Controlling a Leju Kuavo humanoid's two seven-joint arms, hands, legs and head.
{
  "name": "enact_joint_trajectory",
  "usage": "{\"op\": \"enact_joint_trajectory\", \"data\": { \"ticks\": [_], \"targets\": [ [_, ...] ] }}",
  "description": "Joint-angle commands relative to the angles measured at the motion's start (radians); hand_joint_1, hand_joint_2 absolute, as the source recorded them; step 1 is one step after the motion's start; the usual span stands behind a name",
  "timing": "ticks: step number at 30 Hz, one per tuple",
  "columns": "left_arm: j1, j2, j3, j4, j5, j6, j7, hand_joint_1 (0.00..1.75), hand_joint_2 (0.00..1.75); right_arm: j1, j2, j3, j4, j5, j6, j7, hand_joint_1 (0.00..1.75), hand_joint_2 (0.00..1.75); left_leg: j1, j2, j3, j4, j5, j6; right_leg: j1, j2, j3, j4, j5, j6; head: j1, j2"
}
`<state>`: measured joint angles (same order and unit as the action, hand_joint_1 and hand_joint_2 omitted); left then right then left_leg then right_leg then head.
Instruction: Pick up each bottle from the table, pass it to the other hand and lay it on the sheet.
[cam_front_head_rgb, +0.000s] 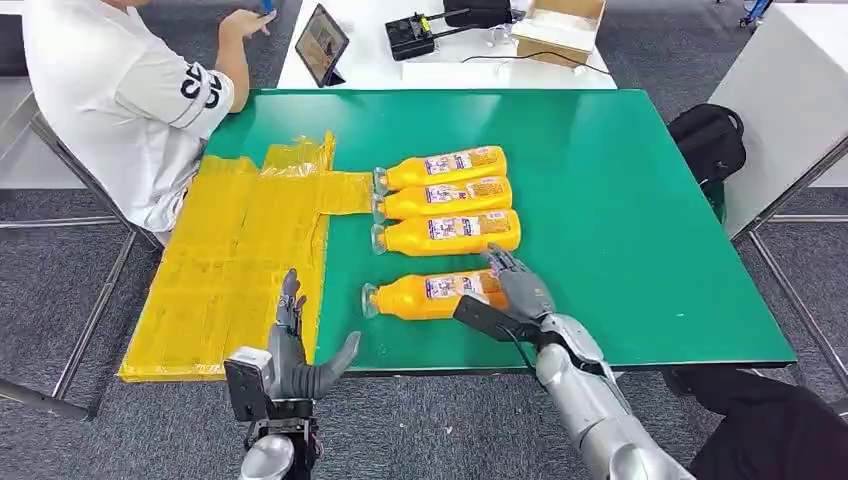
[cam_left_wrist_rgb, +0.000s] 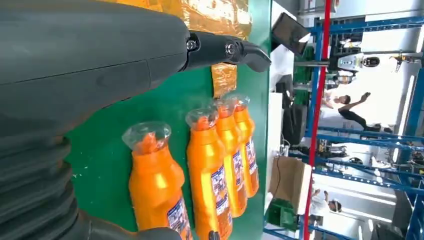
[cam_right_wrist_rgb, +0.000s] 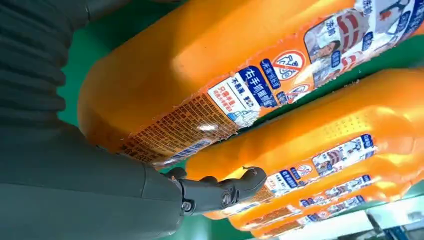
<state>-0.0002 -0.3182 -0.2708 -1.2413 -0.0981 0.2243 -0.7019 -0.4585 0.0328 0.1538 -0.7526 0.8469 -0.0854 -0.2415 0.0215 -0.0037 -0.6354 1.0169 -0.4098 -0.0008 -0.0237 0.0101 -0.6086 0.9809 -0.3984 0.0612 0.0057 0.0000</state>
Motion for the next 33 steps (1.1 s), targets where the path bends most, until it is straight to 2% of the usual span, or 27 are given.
{"op": "enact_joint_trajectory", "data": {
  "ticks": [1, 6, 9, 14, 18, 19, 20, 22, 24, 26, 30, 31, 33],
  "targets": [
    [-0.054, -0.031, 0.008, 0.082, 0.008, 0.001, 0.004, 0.00, 1.75, -0.063, -0.015, 0.050, 0.142, -0.003, 0.016, 0.001, 0.00, 1.75, 0.000, -0.001, 0.002, 0.000, -0.001, 0.001, 0.001, -0.002, 0.003, -0.001, -0.001, -0.002, 0.000, 0.000],
    [-0.055, -0.031, 0.008, 0.084, 0.009, -0.001, 0.004, 0.00, 1.75, -0.066, -0.018, 0.053, 0.148, -0.004, 0.019, 0.001, 0.00, 1.75, 0.000, -0.001, 0.003, 0.000, -0.001, 0.001, 0.000, -0.002, 0.004, 0.000, -0.001, -0.002, 0.000, 0.000],
    [-0.062, -0.031, 0.007, 0.098, 0.017, -0.009, 0.004, 0.00, 1.75, -0.126, -0.037, 0.073, 0.190, 0.000, 0.054, 0.021, 0.00, 1.75, 0.000, -0.001, 0.003, 0.000, -0.001, 0.001, 0.000, -0.002, 0.004, 0.000, -0.001, -0.002, 0.000, 0.000],
    [-0.096, -0.031, -0.012, 0.139, 0.039, -0.015, 0.004, 0.00, 1.75, -0.269, -0.095, 0.095, 0.320, -0.043, 0.220, 0.014, 0.00, 1.75, -0.001, -0.001, 0.000, 0.000, 0.000, 0.001, -0.001, -0.001, 0.000, 0.001, 0.000, -0.001, 0.000, 0.000],
    [-0.114, -0.031, -0.003, 0.154, 0.046, -0.023, 0.004, 0.00, 1.75, -0.333, -0.136, 0.114, 0.373, -0.064, 0.330, 0.000, 0.00, 1.75, -0.001, -0.002, 0.002, 0.001, -0.001, 0.002, 0.000, -0.003, 0.003, 0.000, -0.001, -0.002, 0.000, 0.000],
    [-0.118, -0.031, -0.004, 0.161, 0.048, -0.024, 0.004, 0.00, 1.75, -0.365, -0.156, 0.147, 0.409, -0.054, 0.417, 0.016, 0.52, 1.75, -0.001, -0.002, 0.005, 0.001, -0.002, 0.003, 0.001, -0.004, 0.007, 0.000, -0.002, -0.004, 0.000, 0.000],
    [-0.130, -0.031, -0.011, 0.195, 0.069, -0.045, 0.004, 0.00, 1.75, -0.390, -0.184, 0.152, 0.410, -0.060, 0.454, 0.007, 1.31, 1.75, -0.001, -0.003, 0.001, 0.002, 0.000, 0.003, -0.001, -0.004, 0.003, 0.002, -0.001, -0.002, 0.000, 0.000],
    [-0.135, -0.031, -0.026, 0.201, 0.083, -0.035, 0.004, 0.00, 1.75, -0.413, -0.217, 0.157, 0.402, -0.076, 0.500, -0.010, 1.61, 1.75, -0.002, -0.003, -0.001, 0.002, 0.000, 0.002, -0.002, -0.004, 0.001, 0.003, -0.001, -0.001, 0.000, 0.000],
    [-0.137, -0.031, -0.030, 0.204, 0.092, -0.030, 0.004, 0.00, 1.75, -0.397, -0.217, 0.161, 0.385, -0.091, 0.491, -0.013, 1.62, 1.75, -0.002, -0.005, 0.000, 0.002, 0.000, 0.003, -0.001, -0.006, 0.003, 0.001, -0.001, 0.000, 0.000, 0.000],
    [-0.133, -0.031, -0.029, 0.202, 0.094, -0.028, 0.004, 0.00, 1.75, -0.372, -0.206, 0.166, 0.369, -0.113, 0.455, -0.007, 1.71, 1.75, -0.002, -0.007, 0.001, 0.001, 0.000, 0.003, -0.001, -0.007, 0.005, 0.000, -0.002, 0.000, 0.000, 0.000],
    [-0.129, -0.031, -0.024, 0.211, 0.095, -0.035, 0.004, 0.00, 1.75, -0.309, -0.195, 0.181, 0.349, -0.132, 0.384, -0.020, 1.69, 1.75, -0.001, -0.005, -0.001, 0.000, 0.000, 0.003, -0.001, -0.004, 0.004, -0.001, 0.000, 0.001, 0.000, 0.000],
    [-0.127, -0.031, -0.021, 0.209, 0.096, -0.036, 0.004, 0.00, 1.75, -0.292, -0.190, 0.186, 0.345, -0.144, 0.357, -0.023, 1.75, 1.75, -0.001, -0.005, 0.001, 0.000, 0.000, 0.003, 0.000, -0.005, 0.005, -0.001, -0.001, 0.000, 0.000, 0.000],
    [-0.125, -0.031, -0.015, 0.205, 0.094, -0.035, 0.004, 0.00, 1.75, -0.274, -0.181, 0.197, 0.340, -0.164, 0.318, -0.024, 1.75, 1.75, -0.001, -0.005, 0.003, -0.001, -0.001, 0.003, 0.000, -0.006, 0.006, -0.002, -0.001, -0.001, 0.000, 0.000]
  ]
}}
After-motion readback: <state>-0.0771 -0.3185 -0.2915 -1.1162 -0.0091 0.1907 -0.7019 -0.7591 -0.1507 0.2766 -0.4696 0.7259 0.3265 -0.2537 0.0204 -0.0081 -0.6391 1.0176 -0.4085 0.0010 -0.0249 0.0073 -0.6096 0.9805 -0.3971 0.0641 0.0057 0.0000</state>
